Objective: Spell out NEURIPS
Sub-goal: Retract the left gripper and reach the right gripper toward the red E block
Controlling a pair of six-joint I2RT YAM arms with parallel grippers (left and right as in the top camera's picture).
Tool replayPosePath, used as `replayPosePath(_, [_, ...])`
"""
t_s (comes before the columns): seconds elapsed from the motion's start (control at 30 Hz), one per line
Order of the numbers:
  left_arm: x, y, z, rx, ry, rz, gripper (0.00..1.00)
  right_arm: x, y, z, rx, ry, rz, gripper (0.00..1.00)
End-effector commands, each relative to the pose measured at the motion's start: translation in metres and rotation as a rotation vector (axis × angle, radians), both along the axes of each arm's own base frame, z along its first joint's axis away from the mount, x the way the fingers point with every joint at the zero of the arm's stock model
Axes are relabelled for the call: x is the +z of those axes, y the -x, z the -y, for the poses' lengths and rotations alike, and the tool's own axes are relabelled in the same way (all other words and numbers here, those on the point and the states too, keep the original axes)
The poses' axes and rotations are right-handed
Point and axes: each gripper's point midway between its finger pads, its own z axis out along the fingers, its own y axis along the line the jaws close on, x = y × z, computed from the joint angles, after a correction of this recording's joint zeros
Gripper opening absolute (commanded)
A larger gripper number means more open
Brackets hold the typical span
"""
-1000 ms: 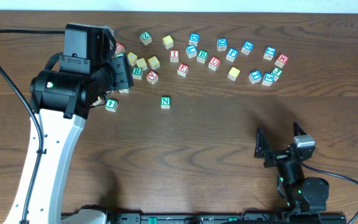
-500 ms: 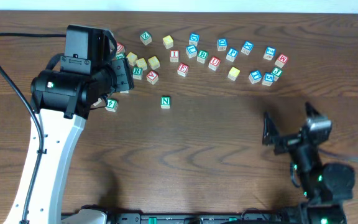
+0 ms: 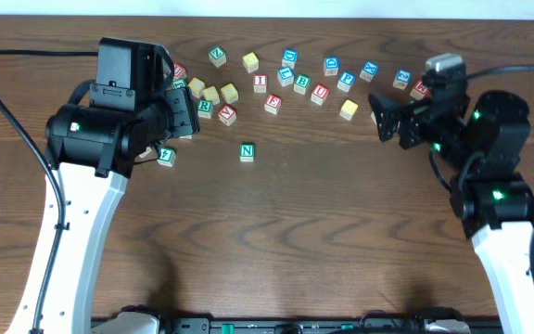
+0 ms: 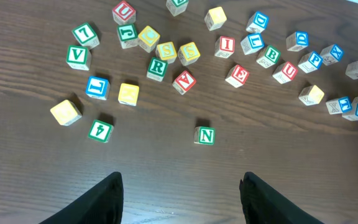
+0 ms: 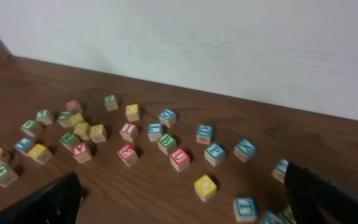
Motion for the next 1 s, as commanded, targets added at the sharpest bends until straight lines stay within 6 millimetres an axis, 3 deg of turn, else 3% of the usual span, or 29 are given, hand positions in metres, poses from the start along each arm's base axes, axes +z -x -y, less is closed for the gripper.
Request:
replayPosePath(0.0, [0.002, 0.002, 0.001, -0.018, 0.001, 0.006, 0.59, 0.002, -0.012, -0.011, 0.053, -0.041, 0.005, 0.99])
replayPosePath(0.3, [0.002, -0.001, -0.011, 0.024, -0.055, 0.016, 0.60, -0.043, -0.034, -0.016, 0.034, -0.089, -0.138, 0.99])
replayPosePath(0.5, [0.003, -0.002, -0.023, 0.066, -0.113, 0.026, 0.61, -0.031, -0.049, -0.029, -0.017, -0.016, -0.233, 0.99])
replayPosePath(0.73, [0.006, -0.006, -0.038, 0.121, -0.180, 0.050, 0.61, -0.006, -0.078, -0.074, -0.038, -0.051, -0.353, 0.99])
replayPosePath(0.87, [0.009, -0.010, -0.040, 0.131, -0.186, 0.072, 0.62, -0.018, -0.096, -0.094, -0.081, -0.093, -0.427, 0.99])
replayPosePath(0.97, [0.010, -0.013, -0.040, 0.126, -0.189, 0.079, 0.65, -0.042, -0.107, -0.104, -0.120, -0.095, -0.486, 0.99])
